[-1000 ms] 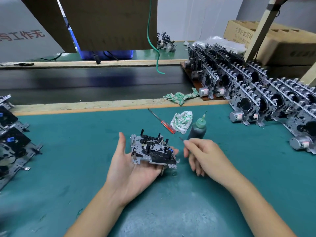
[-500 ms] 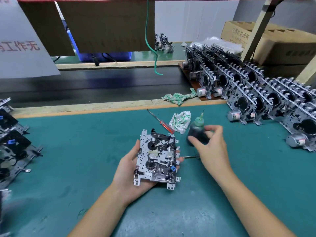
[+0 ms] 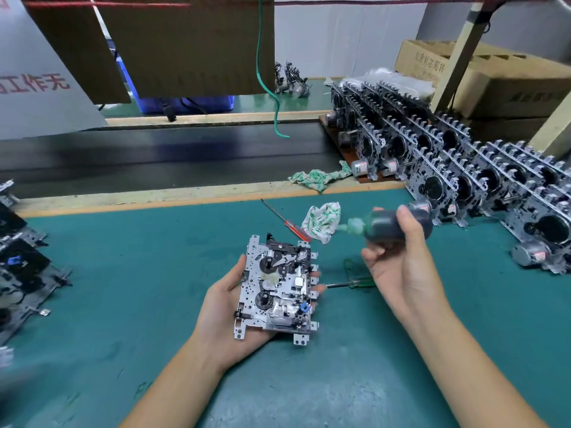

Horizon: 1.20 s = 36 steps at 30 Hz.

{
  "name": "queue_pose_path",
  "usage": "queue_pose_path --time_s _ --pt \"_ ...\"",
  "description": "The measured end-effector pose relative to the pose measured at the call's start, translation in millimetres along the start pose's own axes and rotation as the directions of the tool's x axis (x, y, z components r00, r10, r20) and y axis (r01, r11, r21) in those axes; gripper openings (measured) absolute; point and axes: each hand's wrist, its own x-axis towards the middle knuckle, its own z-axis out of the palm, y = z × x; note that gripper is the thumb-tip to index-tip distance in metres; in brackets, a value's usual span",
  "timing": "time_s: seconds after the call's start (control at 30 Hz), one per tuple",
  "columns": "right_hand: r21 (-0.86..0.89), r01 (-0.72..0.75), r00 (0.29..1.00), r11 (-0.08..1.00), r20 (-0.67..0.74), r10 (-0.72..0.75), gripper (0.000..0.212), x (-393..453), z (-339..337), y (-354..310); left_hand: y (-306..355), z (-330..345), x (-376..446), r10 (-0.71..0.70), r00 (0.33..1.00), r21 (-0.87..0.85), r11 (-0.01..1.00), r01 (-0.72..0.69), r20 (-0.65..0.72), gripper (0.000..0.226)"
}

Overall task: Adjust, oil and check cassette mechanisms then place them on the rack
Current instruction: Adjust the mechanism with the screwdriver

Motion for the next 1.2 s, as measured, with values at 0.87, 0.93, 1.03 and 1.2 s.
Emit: queue_pose_path --time_s 0.87,0.93,1.03,1.2 --pt "-0.349 0.189 0.982 0.918 0.076 -0.174 0.024 -14 1 15 -1 6 -7 -0.010 0.992 0.019 1.000 0.008 0.124 0.059" --pt "-0.340 0.188 0.982 0.921 0.080 -0.171 0.025 -14 1 14 -1 5 -8 -0.019 0.992 0.013 1.000 0.017 0.127 0.058" --pt "-0.328 0.197 0.980 0.924 0.096 -0.175 0.034 -15 2 14 -1 3 -8 -0.030 0.991 0.015 0.999 0.029 0.128 0.059" --pt "-0.335 0.201 0.979 0.921 0.093 -0.180 0.028 -16 1 13 -1 3 -5 -0.018 0.997 0.011 1.000 0.017 0.075 0.056"
